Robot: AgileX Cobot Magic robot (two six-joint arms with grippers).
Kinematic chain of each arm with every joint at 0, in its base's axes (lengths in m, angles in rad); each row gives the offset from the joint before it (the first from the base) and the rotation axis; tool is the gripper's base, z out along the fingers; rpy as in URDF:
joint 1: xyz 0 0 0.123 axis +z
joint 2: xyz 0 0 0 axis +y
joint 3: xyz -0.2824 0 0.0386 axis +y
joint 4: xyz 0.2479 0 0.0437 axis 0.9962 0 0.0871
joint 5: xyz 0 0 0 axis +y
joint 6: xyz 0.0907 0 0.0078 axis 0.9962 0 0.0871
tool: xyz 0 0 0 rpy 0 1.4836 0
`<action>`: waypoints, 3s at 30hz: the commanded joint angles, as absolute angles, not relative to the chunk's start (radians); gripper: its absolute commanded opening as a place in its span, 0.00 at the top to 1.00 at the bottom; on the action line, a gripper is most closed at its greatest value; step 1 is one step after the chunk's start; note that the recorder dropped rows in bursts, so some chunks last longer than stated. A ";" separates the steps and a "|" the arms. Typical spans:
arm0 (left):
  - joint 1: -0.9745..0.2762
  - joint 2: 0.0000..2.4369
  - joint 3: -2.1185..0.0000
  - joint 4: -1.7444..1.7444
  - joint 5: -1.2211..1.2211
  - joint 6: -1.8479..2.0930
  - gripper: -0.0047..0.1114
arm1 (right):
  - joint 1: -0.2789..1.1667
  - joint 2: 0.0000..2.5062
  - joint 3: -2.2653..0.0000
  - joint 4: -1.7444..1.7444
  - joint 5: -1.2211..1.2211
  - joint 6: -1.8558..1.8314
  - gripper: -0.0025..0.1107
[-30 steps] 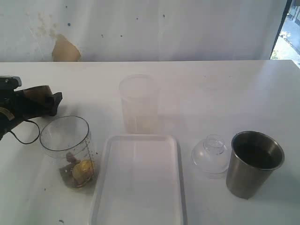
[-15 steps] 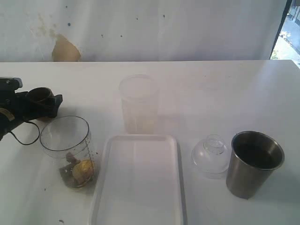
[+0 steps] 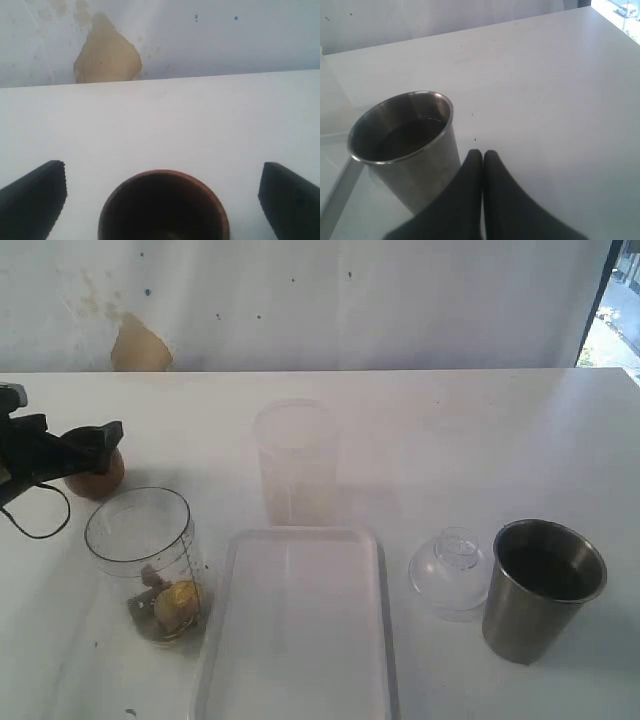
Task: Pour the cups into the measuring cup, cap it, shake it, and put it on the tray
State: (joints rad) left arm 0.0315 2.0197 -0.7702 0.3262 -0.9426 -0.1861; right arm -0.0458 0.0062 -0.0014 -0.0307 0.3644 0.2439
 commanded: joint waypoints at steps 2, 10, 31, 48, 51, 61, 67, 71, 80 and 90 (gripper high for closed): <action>0.033 1.897 -0.702 0.323 -0.949 -0.230 0.06 | -0.041 0.000 0.000 -0.038 0.351 0.243 0.98; 0.033 1.661 -0.637 0.357 -0.946 -0.257 0.06 | -0.041 0.000 0.000 -0.038 0.351 0.243 0.98; 0.033 0.974 -0.629 0.933 -0.395 -0.940 0.95 | -0.041 0.000 0.000 -0.036 0.351 0.243 0.98; 0.033 0.420 -0.444 1.422 -0.431 -1.522 0.96 | -0.041 0.000 0.000 -0.038 0.351 0.243 0.98; 0.033 0.376 -0.414 1.422 -0.456 -1.529 0.96 | -0.041 0.000 0.000 -0.038 0.351 0.243 0.98; 0.033 0.362 -0.412 1.422 -0.459 -1.524 0.96 | -0.041 0.000 0.000 -0.036 0.351 0.243 0.98; 0.033 0.362 -0.412 1.422 -0.459 -1.524 0.96 | -0.041 0.000 0.000 -0.036 0.351 0.243 0.98; 0.033 0.362 -0.412 1.422 -0.460 -1.521 0.96 | -0.041 0.000 0.000 -0.036 0.351 0.243 0.98; 0.035 0.311 -0.331 0.970 -0.415 -1.261 0.96 | -0.041 0.000 0.000 -0.038 0.351 0.243 0.98; 0.035 0.089 -0.195 0.091 -0.323 -0.454 0.96 | -0.041 0.000 0.000 -0.038 0.351 0.243 0.98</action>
State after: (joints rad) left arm 0.0315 0.1488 -0.2235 0.3403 -0.4250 -0.6843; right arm -0.0458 0.0062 -0.0014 -0.0307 0.3644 0.2439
